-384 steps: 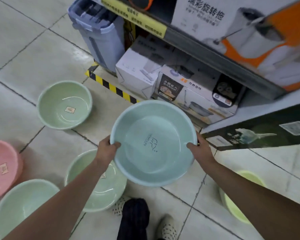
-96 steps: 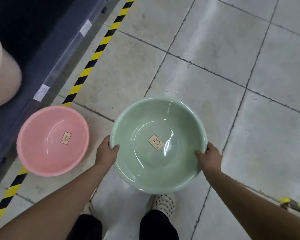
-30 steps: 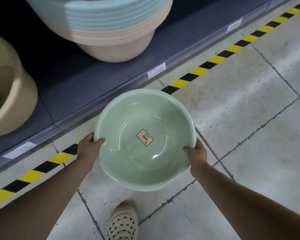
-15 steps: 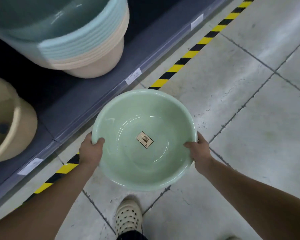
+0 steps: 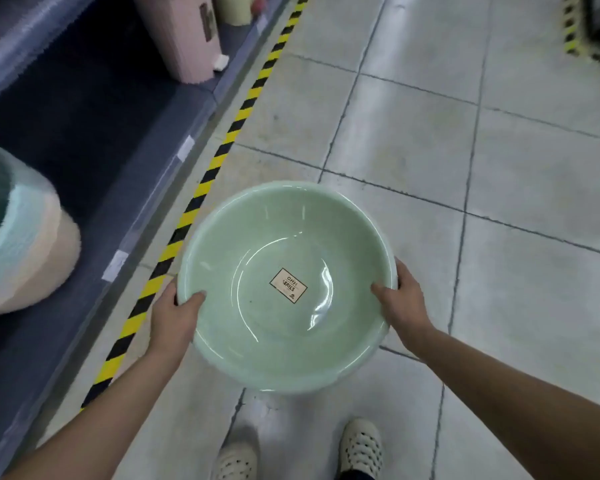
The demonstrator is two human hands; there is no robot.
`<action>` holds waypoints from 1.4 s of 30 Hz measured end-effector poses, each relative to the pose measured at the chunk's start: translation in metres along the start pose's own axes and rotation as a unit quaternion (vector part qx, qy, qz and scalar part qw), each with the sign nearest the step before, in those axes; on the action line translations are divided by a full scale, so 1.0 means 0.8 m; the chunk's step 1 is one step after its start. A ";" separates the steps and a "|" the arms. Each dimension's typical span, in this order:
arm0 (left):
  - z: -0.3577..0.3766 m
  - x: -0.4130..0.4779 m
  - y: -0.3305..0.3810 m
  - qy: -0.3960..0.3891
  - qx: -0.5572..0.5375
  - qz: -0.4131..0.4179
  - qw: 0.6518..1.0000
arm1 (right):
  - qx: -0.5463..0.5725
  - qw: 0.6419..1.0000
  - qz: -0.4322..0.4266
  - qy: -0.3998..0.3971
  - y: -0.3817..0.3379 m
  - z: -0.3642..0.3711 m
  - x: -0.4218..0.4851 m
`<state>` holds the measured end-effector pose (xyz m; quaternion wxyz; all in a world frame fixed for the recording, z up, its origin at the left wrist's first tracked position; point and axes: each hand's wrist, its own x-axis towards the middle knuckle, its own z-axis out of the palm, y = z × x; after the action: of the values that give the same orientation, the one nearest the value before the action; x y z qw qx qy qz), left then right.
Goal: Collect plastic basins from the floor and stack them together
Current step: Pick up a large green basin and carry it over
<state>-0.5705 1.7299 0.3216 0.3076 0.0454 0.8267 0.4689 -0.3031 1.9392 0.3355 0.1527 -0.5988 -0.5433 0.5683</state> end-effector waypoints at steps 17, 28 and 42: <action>0.355 -0.298 0.025 -0.433 0.270 0.182 0.840 | 0.242 0.850 0.200 0.424 0.316 -0.298 -0.348; 0.422 -0.552 -0.231 -0.573 0.391 0.232 0.682 | 0.334 0.706 0.323 0.534 0.603 -0.269 -0.614; 0.506 -0.621 -0.543 -0.578 0.427 0.308 0.623 | 0.394 0.656 0.314 0.563 0.909 -0.238 -0.656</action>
<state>0.1465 1.6101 0.0542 0.5055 0.6857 0.5236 0.0077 0.3287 1.3254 0.0816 0.4631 -0.8227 0.1413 0.2977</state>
